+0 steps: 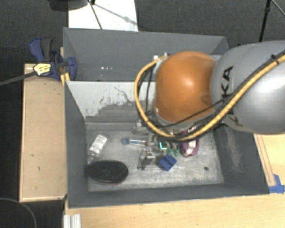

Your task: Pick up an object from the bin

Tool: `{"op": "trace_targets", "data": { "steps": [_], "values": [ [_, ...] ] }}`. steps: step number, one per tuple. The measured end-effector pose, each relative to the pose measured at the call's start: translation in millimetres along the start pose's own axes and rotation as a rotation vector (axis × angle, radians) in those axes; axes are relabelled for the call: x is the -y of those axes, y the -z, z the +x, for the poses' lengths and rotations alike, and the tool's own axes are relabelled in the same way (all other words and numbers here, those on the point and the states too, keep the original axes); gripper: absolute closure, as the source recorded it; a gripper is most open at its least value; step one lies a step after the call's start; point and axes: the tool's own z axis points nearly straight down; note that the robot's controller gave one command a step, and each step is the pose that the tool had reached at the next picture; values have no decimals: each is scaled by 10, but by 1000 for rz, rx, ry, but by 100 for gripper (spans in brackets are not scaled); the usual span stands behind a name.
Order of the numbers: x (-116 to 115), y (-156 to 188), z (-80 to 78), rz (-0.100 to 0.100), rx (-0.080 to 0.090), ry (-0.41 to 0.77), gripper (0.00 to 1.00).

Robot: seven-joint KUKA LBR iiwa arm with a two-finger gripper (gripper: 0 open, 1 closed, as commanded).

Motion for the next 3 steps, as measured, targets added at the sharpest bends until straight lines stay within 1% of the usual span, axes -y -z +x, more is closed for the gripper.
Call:
{"op": "trace_targets", "data": {
  "steps": [1,2,3],
  "values": [
    [-804,-1544,60,1,11,324,0],
    [-768,-1252,2,-2,9,-38,0],
    [-747,-1264,158,1,1,-145,0]
  ]
}}
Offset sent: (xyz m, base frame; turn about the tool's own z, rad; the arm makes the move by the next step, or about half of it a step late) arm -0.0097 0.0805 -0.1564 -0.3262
